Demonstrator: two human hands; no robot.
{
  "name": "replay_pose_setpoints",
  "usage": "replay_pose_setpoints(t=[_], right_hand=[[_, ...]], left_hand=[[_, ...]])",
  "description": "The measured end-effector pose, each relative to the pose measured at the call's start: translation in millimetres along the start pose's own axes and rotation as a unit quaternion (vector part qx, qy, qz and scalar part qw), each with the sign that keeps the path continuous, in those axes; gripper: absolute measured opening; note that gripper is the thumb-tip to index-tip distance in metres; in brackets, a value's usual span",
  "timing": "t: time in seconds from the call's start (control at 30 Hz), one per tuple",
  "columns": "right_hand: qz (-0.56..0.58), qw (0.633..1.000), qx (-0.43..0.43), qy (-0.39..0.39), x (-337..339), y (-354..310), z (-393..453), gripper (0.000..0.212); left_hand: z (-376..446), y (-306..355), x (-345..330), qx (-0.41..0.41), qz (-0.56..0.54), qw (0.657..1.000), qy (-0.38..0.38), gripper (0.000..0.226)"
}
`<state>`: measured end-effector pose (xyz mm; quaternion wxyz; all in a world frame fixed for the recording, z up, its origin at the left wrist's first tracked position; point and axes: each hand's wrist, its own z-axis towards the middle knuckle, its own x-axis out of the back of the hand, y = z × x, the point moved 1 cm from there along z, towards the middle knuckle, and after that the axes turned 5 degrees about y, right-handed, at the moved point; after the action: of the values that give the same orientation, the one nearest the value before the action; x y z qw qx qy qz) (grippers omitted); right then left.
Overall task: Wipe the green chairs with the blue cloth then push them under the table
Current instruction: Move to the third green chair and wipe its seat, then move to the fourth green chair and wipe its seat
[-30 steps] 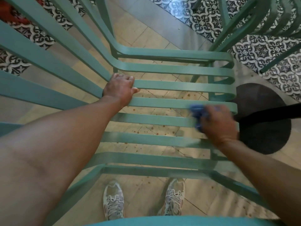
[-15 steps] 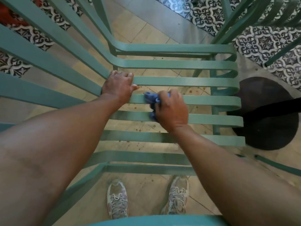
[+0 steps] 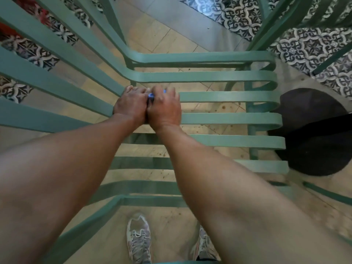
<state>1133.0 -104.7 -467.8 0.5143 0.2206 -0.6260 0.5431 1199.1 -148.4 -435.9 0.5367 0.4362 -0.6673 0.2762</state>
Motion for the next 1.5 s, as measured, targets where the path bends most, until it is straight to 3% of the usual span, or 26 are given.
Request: replay_pose_setpoints(t=[0.1,0.3,0.37,0.53,0.67,0.73,0.97,1.17,1.33,1.5], right_hand=[[-0.038,0.999,0.037,-0.006,21,43,0,0.032],[-0.109,0.980,-0.143,0.087,105,171,-9,0.022],[-0.127,0.971,-0.184,0.086,127,193,-18,0.023],[-0.102,0.987,-0.120,0.000,127,158,-65,0.025],[0.011,0.969,-0.111,-0.219,109,96,-72,0.026],[0.080,0.947,-0.155,-0.269,115,74,-67,0.024],[0.066,0.956,-0.236,-0.159,205,49,-93,0.024],[-0.006,0.929,-0.347,-0.129,313,26,-149,0.064],[0.001,0.858,-0.508,-0.069,417,4,-238,0.075],[0.030,0.751,-0.659,0.030,474,-11,-380,0.072]], left_hand=[[1,1,0,-0.002,0.007,1.000,0.005,0.056],[2,4,2,0.012,-0.004,1.000,-0.010,0.055],[4,1,0,0.015,-0.006,1.000,-0.018,0.056],[1,11,2,0.026,-0.004,0.999,-0.031,0.056],[4,20,2,0.037,0.048,0.998,-0.032,0.055],[1,24,6,0.018,0.069,0.996,-0.044,0.051],[-55,59,55,-0.105,0.136,0.981,-0.090,0.059],[-126,123,132,-0.258,0.118,0.954,-0.094,0.061],[-209,202,205,-0.408,0.115,0.901,-0.091,0.064],[-320,274,225,-0.548,0.183,0.807,-0.122,0.063]])
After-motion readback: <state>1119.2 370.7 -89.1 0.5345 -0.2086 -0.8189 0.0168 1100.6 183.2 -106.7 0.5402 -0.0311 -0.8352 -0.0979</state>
